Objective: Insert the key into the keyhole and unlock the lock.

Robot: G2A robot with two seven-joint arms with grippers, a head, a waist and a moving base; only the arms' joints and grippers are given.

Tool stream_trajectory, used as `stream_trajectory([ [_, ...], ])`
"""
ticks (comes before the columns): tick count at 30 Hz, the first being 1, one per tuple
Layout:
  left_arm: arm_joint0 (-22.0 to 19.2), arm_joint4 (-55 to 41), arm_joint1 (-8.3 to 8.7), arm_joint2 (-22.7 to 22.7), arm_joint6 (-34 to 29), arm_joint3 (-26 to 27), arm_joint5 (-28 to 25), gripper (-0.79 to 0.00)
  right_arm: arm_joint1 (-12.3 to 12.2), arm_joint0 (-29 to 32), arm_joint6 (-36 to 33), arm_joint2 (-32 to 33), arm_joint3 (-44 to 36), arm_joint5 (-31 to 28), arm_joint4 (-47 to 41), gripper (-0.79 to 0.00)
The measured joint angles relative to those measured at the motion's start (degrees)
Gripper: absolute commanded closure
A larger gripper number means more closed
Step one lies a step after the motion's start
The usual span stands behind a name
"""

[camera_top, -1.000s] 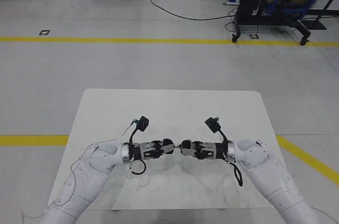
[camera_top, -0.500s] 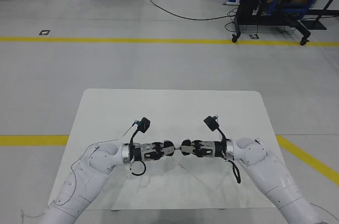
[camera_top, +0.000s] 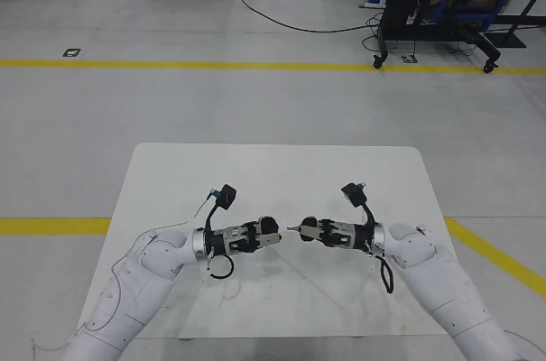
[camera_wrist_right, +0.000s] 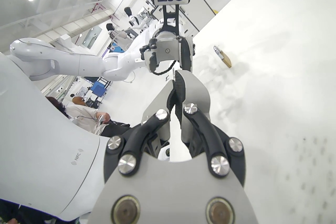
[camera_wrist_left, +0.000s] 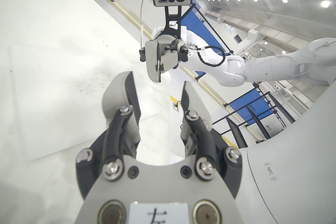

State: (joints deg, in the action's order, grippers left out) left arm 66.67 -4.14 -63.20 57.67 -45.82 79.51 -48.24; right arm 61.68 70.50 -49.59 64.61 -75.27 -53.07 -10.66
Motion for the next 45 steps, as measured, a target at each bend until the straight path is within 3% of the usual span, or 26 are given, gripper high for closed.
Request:
stream_trajectory([
  [4,0.00,0.00,0.00,0.00,0.00,0.00,0.00,-0.785,-0.93,3.67,4.09,4.41,0.90,-4.74,-1.17,0.000],
  [7,-0.13,0.44,0.01,-0.05,-0.10,0.46,0.19,-0.785,-1.17,4.91,5.53,5.92,0.81,-5.01,-1.67,0.000],
  [11,-1.60,8.49,0.76,1.72,-2.03,5.38,4.02,-0.785,-1.15,4.79,5.37,5.79,0.80,-4.93,-1.63,0.000],
  [13,-2.00,14.97,2.00,5.42,-5.94,8.83,5.79,-0.785,-1.15,4.79,5.37,5.79,0.81,-4.93,-1.63,0.000],
  [18,0.68,19.87,6.03,18.48,-16.99,20.61,5.52,-0.785,-1.15,4.80,5.38,5.80,0.81,-4.93,-1.63,0.000],
  [21,1.75,26.76,8.96,19.14,-18.42,27.00,8.13,-0.785,-1.15,4.80,5.38,5.80,0.81,-4.94,-1.63,0.000],
  [23,1.40,33.12,10.78,17.74,-19.19,27.71,9.00,-0.785,-1.15,4.80,5.38,5.80,0.81,-4.94,-1.63,0.000],
  [26,-0.72,41.85,13.29,11.57,-18.50,26.02,8.24,-0.785,-1.15,4.80,5.38,5.80,0.81,-4.94,-1.63,0.000],
  [30,-5.20,48.15,14.67,2.60,-17.85,22.62,7.61,-0.785,-1.15,4.80,5.38,5.80,0.81,-4.94,-1.63,0.000],
  [34,-9.93,48.51,15.08,-4.19,-17.34,19.30,7.10,-0.727,-1.15,4.80,5.38,5.80,0.81,-4.94,-1.63,0.000],
  [36,-11.99,47.79,15.11,-6.51,-16.91,18.06,6.67,-0.659,-1.15,4.80,5.38,5.80,0.81,-4.94,-1.63,0.000],
  [39,-14.08,46.77,15.01,-8.60,-16.40,16.29,6.17,-0.554,-1.15,4.80,5.38,5.80,0.81,-4.94,-1.63,0.000],
  [45,-16.87,45.15,14.65,-12.32,-16.89,12.85,6.66,-0.443,-1.15,4.80,5.38,5.80,0.81,-4.94,-1.63,0.000],
])
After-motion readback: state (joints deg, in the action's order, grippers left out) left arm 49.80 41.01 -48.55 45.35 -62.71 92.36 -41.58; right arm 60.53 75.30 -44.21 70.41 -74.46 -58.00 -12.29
